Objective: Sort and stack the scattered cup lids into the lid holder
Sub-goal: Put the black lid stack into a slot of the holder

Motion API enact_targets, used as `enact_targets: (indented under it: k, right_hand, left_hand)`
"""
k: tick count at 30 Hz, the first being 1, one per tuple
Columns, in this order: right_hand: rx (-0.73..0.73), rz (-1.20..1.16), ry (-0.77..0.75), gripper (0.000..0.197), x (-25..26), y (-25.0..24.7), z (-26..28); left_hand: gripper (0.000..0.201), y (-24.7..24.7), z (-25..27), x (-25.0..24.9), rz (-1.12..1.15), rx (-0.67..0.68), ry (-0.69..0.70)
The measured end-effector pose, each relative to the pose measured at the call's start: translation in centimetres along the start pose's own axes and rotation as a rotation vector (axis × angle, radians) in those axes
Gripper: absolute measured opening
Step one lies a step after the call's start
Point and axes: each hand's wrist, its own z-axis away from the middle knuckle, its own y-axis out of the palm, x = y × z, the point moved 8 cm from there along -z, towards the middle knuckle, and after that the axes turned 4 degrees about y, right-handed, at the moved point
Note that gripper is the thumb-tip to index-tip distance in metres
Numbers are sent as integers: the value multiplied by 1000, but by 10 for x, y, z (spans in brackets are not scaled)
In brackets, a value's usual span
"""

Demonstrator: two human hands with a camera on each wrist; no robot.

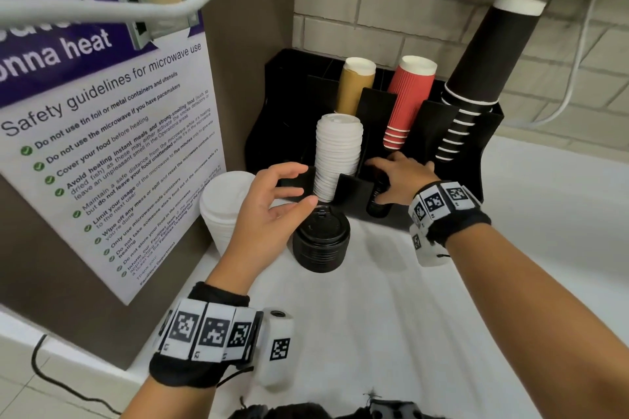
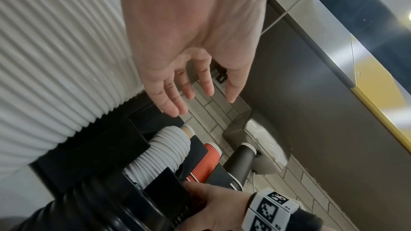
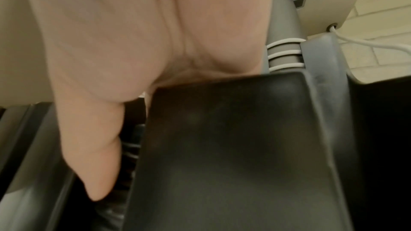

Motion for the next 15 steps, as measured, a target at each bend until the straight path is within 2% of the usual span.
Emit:
enact_targets:
  k: [8, 11, 13, 15]
  right_hand:
    - [-68, 154, 1, 88, 5, 5, 7]
    - [-65, 137, 28, 93, 2, -1, 15]
    - [-230, -17, 45, 83, 2, -22, 29]
    - [-476, -315, -41, 62, 13, -43, 50]
  left_hand:
    - [35, 3, 1, -3, 4, 7, 9]
    - [35, 3, 1, -4, 10, 5, 4]
    - [34, 2, 0, -5, 6, -2, 6]
    - [33, 1, -1, -6, 10, -15, 6]
